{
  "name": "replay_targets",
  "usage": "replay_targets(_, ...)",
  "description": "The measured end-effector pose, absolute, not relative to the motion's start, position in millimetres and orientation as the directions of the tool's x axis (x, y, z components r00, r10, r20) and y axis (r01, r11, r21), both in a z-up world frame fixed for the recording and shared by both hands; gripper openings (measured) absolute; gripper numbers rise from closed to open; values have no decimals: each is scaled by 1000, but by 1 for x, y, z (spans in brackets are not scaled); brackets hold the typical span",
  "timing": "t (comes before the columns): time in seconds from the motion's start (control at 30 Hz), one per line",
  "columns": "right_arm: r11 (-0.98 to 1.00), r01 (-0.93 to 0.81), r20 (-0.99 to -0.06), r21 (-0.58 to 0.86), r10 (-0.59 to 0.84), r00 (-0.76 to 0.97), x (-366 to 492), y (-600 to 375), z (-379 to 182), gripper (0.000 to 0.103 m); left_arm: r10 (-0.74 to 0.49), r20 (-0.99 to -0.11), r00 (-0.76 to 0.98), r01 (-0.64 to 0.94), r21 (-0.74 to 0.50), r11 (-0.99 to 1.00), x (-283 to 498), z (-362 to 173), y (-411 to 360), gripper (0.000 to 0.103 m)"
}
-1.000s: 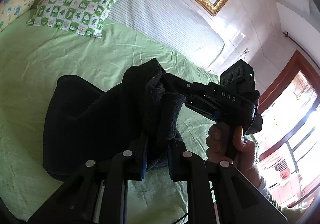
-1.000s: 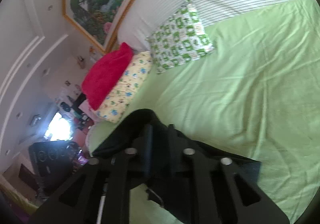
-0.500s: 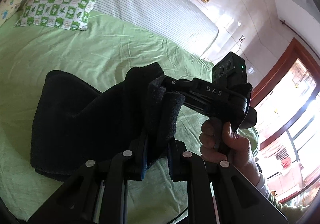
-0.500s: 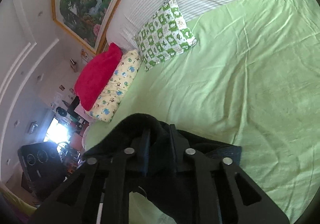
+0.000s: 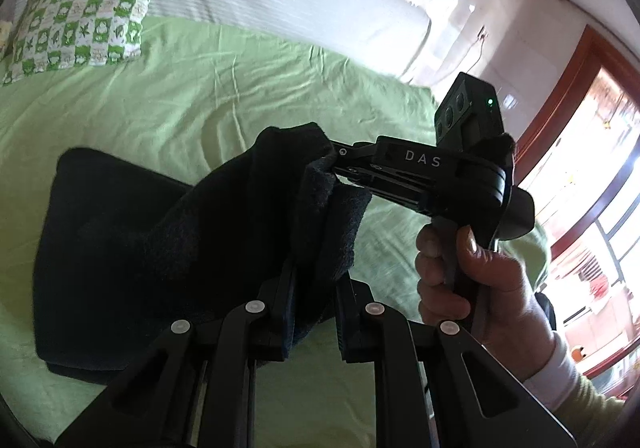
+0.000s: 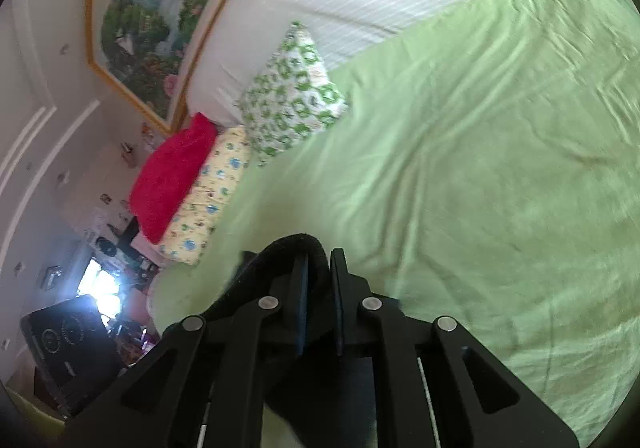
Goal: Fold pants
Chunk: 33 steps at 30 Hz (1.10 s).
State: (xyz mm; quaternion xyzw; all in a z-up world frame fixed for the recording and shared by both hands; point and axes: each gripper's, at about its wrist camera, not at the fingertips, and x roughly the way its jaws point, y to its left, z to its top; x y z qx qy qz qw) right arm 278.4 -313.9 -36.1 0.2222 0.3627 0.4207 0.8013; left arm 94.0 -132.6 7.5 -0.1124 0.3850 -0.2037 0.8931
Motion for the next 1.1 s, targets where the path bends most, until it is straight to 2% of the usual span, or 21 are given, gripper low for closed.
replay_targets(0.13,571,-482,-419,664,819,392,281,-320,-53,14,-459,-656,599,288,-359,888,96,-3,-133,18)
replay_targets(0.23,597,-460,-436,658,799,414,278,-328,-55,31,-471,-658,587,299,-364,882,93,-1,-132,24)
replay_targets(0.33,626,-452,-461,635,777,428,272,-332,-51,32,-493,-657,570,322,-373,870,85,3,-129,36)
replay_targets(0.37,640,-448,-471,625,766,438,269,-333,-49,32,-502,-651,569,329,-379,865,81,5,-128,45)
replay_targets(0.4,656,-443,-481,611,752,451,266,-335,-47,32,-512,-641,572,335,-387,859,76,8,-125,50)
replay_targets(0.53,701,-411,-494,583,707,506,252,-344,-37,32,-517,-620,590,347,-384,856,61,19,-110,50)
replay_targets(0.73,716,-402,-458,571,684,568,221,-347,-18,32,-483,-592,645,304,-381,873,53,33,-67,52)
replay_targets(1.1,684,-550,-400,479,728,557,172,-292,20,32,-392,-604,694,186,-375,908,75,33,-9,52)
